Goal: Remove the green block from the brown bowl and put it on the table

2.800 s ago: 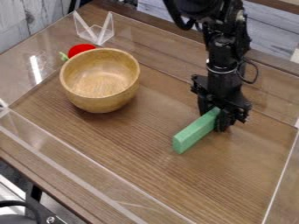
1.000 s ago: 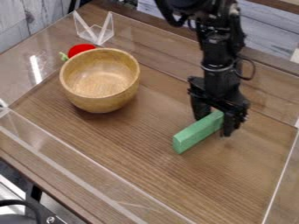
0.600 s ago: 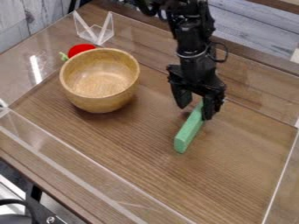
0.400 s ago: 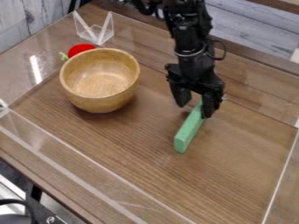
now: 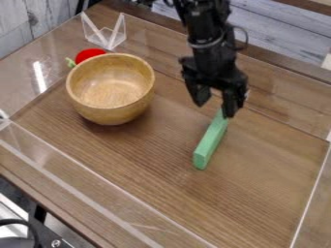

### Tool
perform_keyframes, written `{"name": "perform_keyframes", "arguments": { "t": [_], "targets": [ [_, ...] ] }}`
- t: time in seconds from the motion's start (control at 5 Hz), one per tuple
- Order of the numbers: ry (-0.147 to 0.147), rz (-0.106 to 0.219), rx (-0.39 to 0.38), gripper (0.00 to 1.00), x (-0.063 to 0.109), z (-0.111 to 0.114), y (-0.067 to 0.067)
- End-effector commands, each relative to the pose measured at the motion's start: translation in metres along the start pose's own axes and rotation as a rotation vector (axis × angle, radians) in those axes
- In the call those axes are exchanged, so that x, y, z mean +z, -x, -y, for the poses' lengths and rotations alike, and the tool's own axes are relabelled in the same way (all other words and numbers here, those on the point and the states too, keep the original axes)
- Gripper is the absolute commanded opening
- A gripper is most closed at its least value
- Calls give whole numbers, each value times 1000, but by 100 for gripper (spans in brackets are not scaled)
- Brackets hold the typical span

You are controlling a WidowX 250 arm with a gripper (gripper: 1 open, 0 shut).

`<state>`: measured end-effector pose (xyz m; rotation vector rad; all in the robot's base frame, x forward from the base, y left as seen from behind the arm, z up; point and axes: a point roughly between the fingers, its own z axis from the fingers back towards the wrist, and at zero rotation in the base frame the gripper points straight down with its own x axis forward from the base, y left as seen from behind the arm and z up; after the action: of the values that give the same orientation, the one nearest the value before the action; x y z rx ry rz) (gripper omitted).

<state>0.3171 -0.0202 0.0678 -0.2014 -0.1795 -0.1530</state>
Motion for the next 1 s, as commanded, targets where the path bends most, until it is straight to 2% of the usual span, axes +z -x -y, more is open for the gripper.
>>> {"name": "perform_keyframes", "arguments": {
  "t": [0.0, 0.2, 0.4, 0.6, 0.8],
  "targets": [
    [-3, 81, -17, 100, 42, 13, -27],
    [7, 98, -2, 100, 64, 18, -44],
    [17, 97, 41, 100, 61, 7, -39],
    [15, 80, 67, 100, 56, 2, -33],
    [3, 59, 95, 100, 56, 1, -34]
  ]
}}
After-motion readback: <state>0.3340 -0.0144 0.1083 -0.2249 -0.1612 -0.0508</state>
